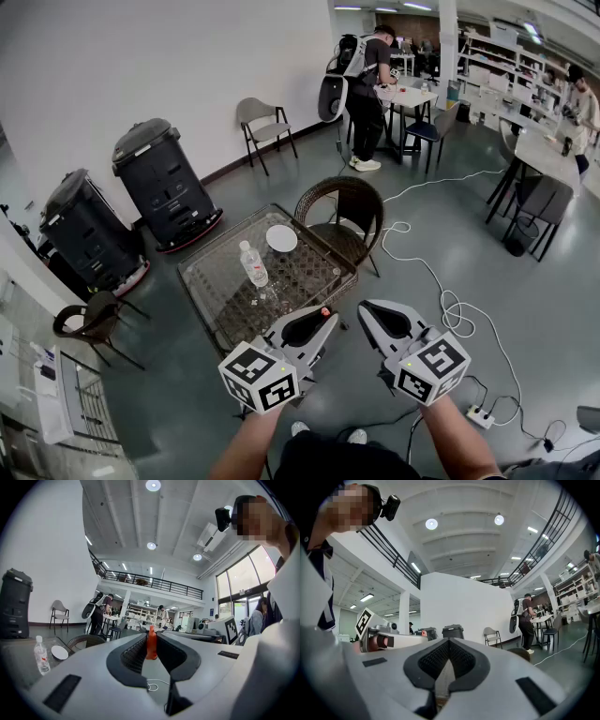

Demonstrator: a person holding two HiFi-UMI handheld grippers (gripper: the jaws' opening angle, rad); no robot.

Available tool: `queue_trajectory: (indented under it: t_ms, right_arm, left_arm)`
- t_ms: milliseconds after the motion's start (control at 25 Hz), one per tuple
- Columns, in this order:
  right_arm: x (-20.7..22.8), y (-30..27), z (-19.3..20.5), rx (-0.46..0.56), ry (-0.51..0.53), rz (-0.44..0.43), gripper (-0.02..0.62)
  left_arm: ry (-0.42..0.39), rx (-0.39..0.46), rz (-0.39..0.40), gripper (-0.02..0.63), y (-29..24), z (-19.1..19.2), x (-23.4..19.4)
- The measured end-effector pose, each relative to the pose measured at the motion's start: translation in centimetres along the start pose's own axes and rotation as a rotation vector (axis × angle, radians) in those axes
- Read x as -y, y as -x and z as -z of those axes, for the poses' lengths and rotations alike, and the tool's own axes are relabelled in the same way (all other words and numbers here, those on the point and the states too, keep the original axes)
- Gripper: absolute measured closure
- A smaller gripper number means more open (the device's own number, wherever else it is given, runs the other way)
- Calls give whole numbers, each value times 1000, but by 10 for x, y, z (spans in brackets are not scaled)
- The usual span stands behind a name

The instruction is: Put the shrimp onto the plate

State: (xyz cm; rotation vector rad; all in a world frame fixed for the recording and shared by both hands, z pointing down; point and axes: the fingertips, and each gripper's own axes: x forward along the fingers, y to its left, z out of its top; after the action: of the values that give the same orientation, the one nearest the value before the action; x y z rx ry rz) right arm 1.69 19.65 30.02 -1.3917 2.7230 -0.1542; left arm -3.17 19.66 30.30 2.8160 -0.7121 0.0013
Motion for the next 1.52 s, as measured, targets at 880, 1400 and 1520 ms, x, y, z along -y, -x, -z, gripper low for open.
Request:
queue_trajectory:
  t_ms: [880, 1400, 1520]
  right_arm:
    - [4, 13, 13, -12, -37, -36, 589]
    - [36, 1, 23, -12, -46, -33, 589]
    - [52, -14, 27, -25, -47, -21, 589]
  left_arm:
    - [9, -28, -32, 543, 0, 17, 8]
    - [10, -48, -46, 543, -22, 25, -20]
    - [8, -44, -49, 543, -32, 24, -40]
